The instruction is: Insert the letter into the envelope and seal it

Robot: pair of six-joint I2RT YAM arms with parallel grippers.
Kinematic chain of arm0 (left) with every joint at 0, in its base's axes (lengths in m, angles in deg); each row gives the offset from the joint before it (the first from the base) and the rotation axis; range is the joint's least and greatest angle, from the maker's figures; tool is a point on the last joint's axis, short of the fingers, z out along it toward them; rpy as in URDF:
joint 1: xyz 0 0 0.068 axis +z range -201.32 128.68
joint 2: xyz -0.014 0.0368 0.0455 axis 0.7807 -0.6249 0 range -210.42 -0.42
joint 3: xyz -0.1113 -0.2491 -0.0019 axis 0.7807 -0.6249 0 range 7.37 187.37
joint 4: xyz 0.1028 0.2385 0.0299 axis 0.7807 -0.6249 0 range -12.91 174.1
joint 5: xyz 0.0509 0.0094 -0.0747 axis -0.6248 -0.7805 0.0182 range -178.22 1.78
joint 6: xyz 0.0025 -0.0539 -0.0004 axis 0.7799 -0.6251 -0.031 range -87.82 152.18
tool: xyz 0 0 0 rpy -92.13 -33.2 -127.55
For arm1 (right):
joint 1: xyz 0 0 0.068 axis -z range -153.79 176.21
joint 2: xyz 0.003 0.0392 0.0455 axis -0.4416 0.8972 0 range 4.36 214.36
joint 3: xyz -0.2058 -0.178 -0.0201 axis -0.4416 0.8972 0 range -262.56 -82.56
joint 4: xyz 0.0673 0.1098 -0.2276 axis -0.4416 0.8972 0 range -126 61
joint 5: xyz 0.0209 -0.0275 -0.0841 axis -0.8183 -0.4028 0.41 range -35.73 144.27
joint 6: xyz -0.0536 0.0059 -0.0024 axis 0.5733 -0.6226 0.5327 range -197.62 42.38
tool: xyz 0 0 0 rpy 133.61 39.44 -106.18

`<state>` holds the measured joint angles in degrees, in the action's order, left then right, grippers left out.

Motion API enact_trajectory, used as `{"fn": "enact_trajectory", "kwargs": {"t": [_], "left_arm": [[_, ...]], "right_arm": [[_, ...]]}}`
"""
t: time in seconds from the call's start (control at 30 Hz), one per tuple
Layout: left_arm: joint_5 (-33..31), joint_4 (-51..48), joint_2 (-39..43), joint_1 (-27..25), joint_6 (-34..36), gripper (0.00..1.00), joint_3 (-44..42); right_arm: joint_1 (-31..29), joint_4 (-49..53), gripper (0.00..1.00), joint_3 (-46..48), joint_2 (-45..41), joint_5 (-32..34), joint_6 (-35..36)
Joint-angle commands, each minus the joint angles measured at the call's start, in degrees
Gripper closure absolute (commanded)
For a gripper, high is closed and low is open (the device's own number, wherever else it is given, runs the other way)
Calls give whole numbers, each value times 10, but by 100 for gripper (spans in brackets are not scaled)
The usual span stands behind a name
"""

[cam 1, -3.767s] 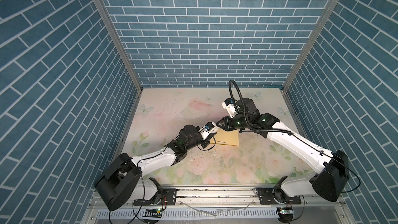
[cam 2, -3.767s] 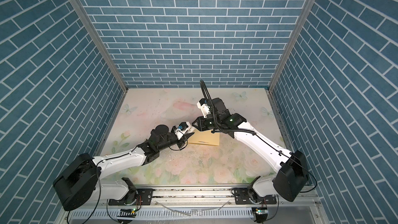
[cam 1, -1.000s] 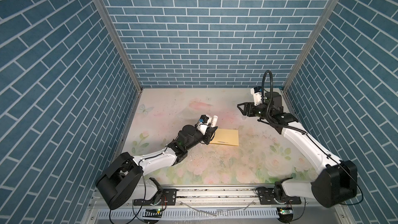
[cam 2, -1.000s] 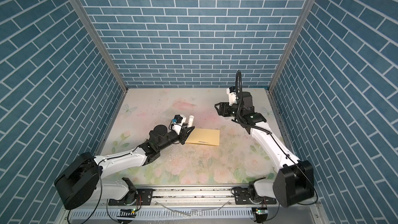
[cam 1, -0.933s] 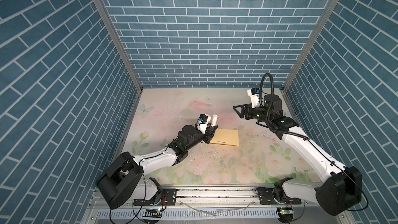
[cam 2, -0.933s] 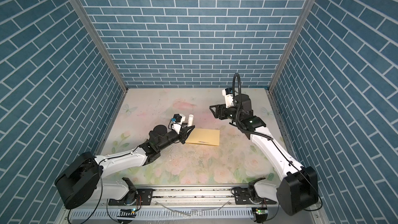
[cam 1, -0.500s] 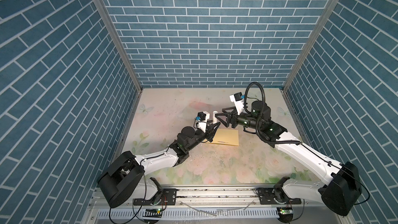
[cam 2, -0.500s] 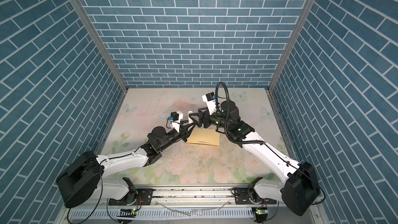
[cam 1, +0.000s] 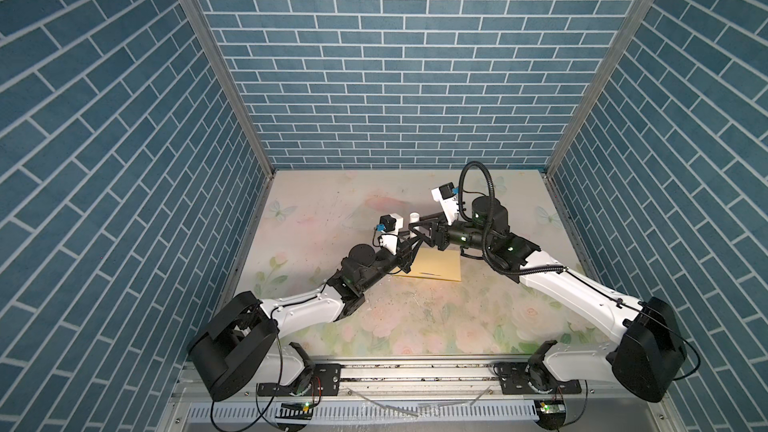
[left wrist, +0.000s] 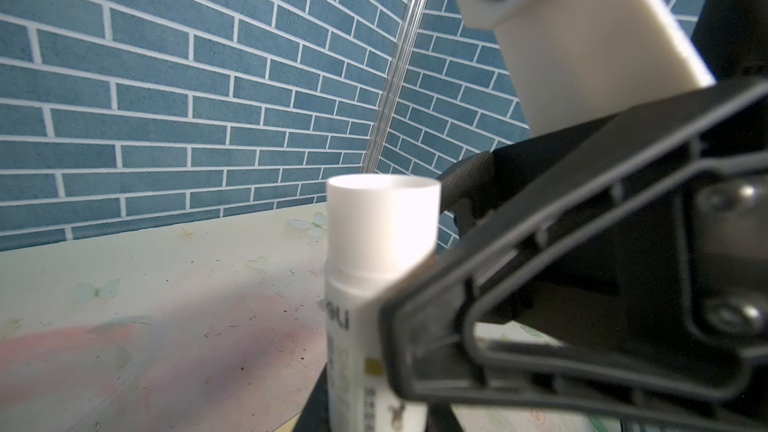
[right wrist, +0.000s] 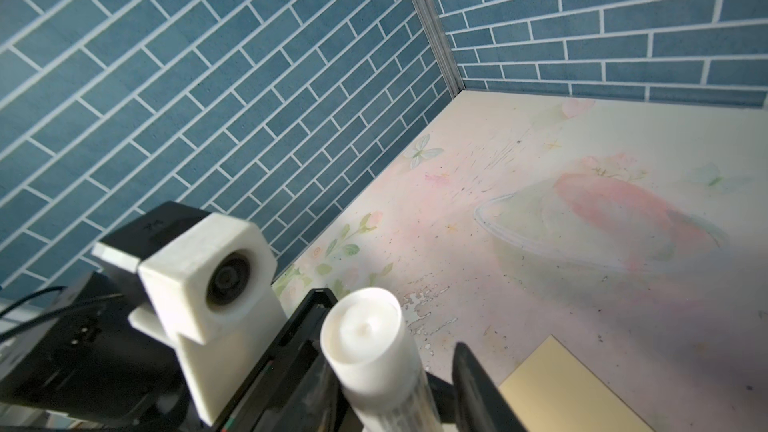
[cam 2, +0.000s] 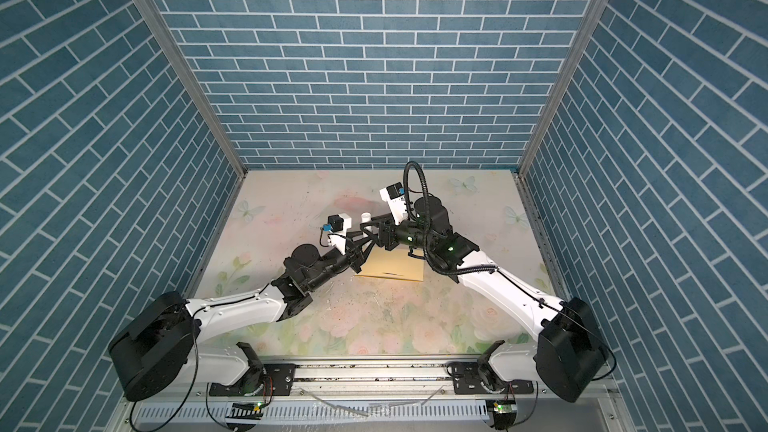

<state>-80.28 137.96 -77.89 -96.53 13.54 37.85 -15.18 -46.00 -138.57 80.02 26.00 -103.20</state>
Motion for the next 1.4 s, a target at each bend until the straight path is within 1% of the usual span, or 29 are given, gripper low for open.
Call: {"fn": "enact_trajectory", "kwargs": {"t": [0.0, 0.1, 0.17, 0.23, 0.33, 0.37, 0.47, 0.6, 0.67, 0.77, 0.83, 0.9, 1.0, 1.13, 1.27, 1.37], "left_arm": [[2, 12, 5, -2, 1, 100, 2], [4, 3, 4, -2, 3, 100, 4], [4, -7, 4, -2, 8, 95, 5], [5, -22, 7, -2, 15, 85, 7], [4, -44, 15, -2, 27, 67, 5], [5, -51, 20, -3, 33, 59, 5], [18, -85, 40, 0, 45, 41, 5], [62, -157, 75, 10, 46, 26, 14], [88, -190, 88, 15, 49, 23, 16], [146, -201, 102, 24, 50, 20, 9], [183, -200, 106, 28, 49, 19, 7], [209, -198, 106, 28, 48, 19, 7], [236, -185, 104, 29, 40, 20, 8], [255, -168, 96, 34, 26, 24, 9], [270, -146, 85, 42, 6, 32, 9], [280, -126, 73, 47, -10, 35, 8]], "right_arm": [[-4, -20, 68, -7, 6, -13, 2], [-4, -19, 76, -8, 7, -16, 7], [-4, -14, 80, -7, 6, -15, 14], [-4, -4, 83, -9, 6, -9, 22], [-4, 22, 85, -13, 0, 5, 43], [-4, 33, 86, -15, -4, 10, 51], [-3, 83, 88, -25, -17, 32, 92], [0, 180, 91, -59, -29, 58, 166], [5, 215, 93, -72, -34, 52, 200], [18, 244, 93, -82, -40, 17, 232], [29, 258, 93, -89, -42, -27, 253], [33, 271, 93, -96, -40, -61, 272], [33, 288, 92, -103, -37, -94, 297], [33, 296, 92, -105, -32, -117, 312], [33, 297, 92, -102, -29, -127, 321], [34, 290, 92, -98, -29, -132, 321]]}}
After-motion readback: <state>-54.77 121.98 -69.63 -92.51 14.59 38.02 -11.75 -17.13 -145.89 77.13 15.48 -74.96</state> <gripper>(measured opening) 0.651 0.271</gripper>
